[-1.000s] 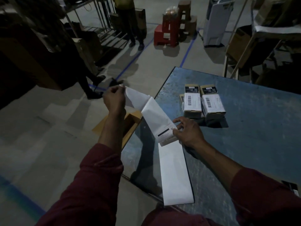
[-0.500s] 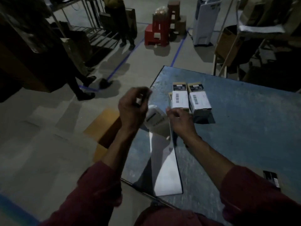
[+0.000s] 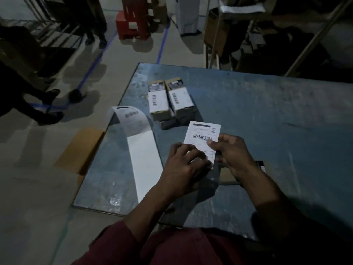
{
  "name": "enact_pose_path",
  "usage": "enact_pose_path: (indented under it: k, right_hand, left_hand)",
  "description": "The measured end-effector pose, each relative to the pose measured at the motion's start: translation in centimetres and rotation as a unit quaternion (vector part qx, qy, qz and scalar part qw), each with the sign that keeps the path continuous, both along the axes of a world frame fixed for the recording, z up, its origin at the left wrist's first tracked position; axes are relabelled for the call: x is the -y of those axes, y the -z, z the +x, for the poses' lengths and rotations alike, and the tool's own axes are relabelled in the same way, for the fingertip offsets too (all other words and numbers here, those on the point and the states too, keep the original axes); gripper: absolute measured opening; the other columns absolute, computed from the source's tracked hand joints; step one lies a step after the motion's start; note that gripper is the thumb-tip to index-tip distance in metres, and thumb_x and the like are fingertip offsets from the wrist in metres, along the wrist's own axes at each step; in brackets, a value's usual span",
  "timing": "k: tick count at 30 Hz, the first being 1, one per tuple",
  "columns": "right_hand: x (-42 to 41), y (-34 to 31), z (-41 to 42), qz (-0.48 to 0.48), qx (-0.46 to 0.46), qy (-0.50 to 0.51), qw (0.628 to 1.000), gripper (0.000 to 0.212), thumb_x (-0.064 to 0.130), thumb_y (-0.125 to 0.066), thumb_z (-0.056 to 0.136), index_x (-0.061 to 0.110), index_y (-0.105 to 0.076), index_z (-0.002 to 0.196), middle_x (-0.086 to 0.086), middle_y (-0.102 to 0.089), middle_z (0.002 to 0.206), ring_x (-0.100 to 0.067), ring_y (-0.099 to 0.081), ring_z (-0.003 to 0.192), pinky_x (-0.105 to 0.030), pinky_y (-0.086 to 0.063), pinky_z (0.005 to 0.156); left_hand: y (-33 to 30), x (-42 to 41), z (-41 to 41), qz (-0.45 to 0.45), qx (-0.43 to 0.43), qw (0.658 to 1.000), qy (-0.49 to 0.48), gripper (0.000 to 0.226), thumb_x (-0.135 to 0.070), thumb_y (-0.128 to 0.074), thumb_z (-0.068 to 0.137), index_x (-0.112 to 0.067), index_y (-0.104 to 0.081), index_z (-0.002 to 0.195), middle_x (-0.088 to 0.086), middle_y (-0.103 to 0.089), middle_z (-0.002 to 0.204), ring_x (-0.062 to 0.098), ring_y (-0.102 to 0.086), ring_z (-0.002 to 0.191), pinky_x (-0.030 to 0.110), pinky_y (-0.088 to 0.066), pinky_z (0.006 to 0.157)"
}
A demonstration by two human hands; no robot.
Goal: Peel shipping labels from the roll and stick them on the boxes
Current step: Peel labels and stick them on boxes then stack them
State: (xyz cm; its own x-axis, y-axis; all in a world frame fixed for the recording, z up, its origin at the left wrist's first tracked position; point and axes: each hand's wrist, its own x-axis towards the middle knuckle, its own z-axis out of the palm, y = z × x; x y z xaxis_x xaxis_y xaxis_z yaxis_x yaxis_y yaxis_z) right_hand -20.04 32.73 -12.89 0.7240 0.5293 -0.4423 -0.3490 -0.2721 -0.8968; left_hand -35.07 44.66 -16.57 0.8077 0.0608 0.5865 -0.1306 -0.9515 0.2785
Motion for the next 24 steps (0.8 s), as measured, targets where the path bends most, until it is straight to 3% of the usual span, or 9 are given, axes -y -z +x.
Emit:
enact_pose_path:
  k: [3, 6, 9, 12, 14, 18, 20, 22, 24]
  right_hand:
    - [3.2, 0.0, 0.8, -0.004, 0.006, 0.027, 1.0, 0.013, 0.009, -0.071, 0.096, 0.012, -0.076, 0.107, -0.007, -0.081, 0.098, -0.029, -0.076, 0.083, -0.04, -0.06, 0.072]
    - [6.2, -0.7, 2.2, 0.003, 0.003, 0.044, 0.999, 0.015, 0.011, -0.071, 0.097, 0.012, -0.075, 0.111, -0.007, -0.081, 0.102, -0.028, -0.077, 0.085, -0.044, -0.062, 0.075]
    - [8.8, -1.3, 3.4, 0.01, 0.006, 0.022, 1.0, 0.017, 0.009, -0.071, 0.096, 0.007, -0.073, 0.113, -0.011, -0.08, 0.105, -0.032, -0.078, 0.094, -0.047, -0.063, 0.082]
    - [10.4, -1.9, 3.6, -0.001, 0.007, -0.021, 1.0, 0.019, 0.011, -0.071, 0.096, 0.005, -0.073, 0.115, -0.012, -0.08, 0.103, -0.034, -0.078, 0.094, -0.043, -0.063, 0.077]
    - [11.1, -2.0, 3.6, -0.01, 0.001, -0.042, 0.999, 0.021, 0.011, -0.071, 0.096, 0.005, -0.072, 0.116, -0.011, -0.08, 0.103, -0.032, -0.078, 0.094, -0.043, -0.064, 0.077]
    - [12.2, -1.3, 3.7, -0.029, 0.004, -0.066, 0.997, 0.021, 0.011, -0.072, 0.096, 0.005, -0.072, 0.116, -0.01, -0.08, 0.104, -0.032, -0.078, 0.095, -0.052, -0.058, 0.087]
    - [12.7, -0.9, 3.5, -0.046, 0.018, -0.075, 0.996, 0.02, 0.015, -0.073, 0.096, 0.01, -0.073, 0.115, -0.007, -0.08, 0.104, -0.027, -0.078, 0.09, -0.046, -0.059, 0.079]
    - [13.2, -0.7, 3.2, -0.071, 0.04, -0.079, 0.994, 0.018, 0.017, -0.075, 0.095, 0.015, -0.073, 0.112, -0.003, -0.081, 0.1, -0.017, -0.077, 0.074, -0.03, -0.057, 0.061]
    - [13.6, -0.3, 2.8, -0.091, 0.061, -0.081, 0.991, 0.019, 0.017, -0.077, 0.093, 0.017, -0.071, 0.111, 0.0, -0.081, 0.094, -0.011, -0.073, 0.061, -0.018, -0.048, 0.047]
  left_hand:
    - [-0.7, 2.2, 1.1, -0.037, -0.044, 0.996, 0.067, 0.038, -0.043, -0.084, 0.076, -0.028, -0.079, 0.111, -0.003, -0.069, 0.123, 0.03, -0.061, 0.115, 0.048, -0.041, 0.098]
    - [-2.3, 3.8, 2.2, -0.205, -0.017, 0.977, 0.05, 0.036, -0.044, -0.087, 0.082, -0.023, -0.08, 0.111, -0.003, -0.07, 0.123, 0.019, -0.062, 0.117, 0.036, -0.044, 0.097]
    - [-3.7, 4.7, 3.4, -0.462, -0.037, 0.879, -0.112, 0.021, -0.031, -0.084, 0.09, -0.022, -0.079, 0.107, -0.008, -0.076, 0.108, 0.008, -0.071, 0.098, 0.025, -0.056, 0.078]
    - [-4.3, 5.4, 4.5, -0.634, -0.133, 0.749, -0.138, 0.008, -0.02, -0.081, 0.091, -0.02, -0.08, 0.099, -0.002, -0.08, 0.088, 0.011, -0.073, 0.079, 0.024, -0.051, 0.062]
    - [-4.4, 6.1, 4.5, -0.679, -0.166, 0.703, -0.131, 0.005, -0.014, -0.079, 0.091, -0.015, -0.08, 0.096, 0.004, -0.081, 0.085, 0.016, -0.071, 0.072, 0.031, -0.049, 0.064]
    - [-3.9, 7.7, 4.2, -0.696, -0.173, 0.676, -0.172, 0.005, -0.008, -0.082, 0.087, -0.006, -0.08, 0.091, 0.011, -0.08, 0.085, 0.021, -0.071, 0.068, 0.031, -0.051, 0.062]
    - [-3.5, 8.5, 4.0, -0.698, -0.169, 0.669, -0.193, 0.006, -0.008, -0.084, 0.086, -0.005, -0.08, 0.089, 0.011, -0.08, 0.084, 0.024, -0.07, 0.068, 0.032, -0.053, 0.062]
    - [-2.9, 9.3, 3.9, -0.695, -0.169, 0.667, -0.208, 0.006, -0.008, -0.084, 0.086, -0.005, -0.079, 0.087, 0.011, -0.08, 0.084, 0.027, -0.071, 0.07, 0.034, -0.054, 0.063]
    - [-2.4, 10.0, 3.9, -0.693, -0.168, 0.665, -0.222, 0.006, -0.006, -0.083, 0.086, -0.004, -0.077, 0.085, 0.01, -0.08, 0.083, 0.028, -0.073, 0.072, 0.03, -0.055, 0.061]
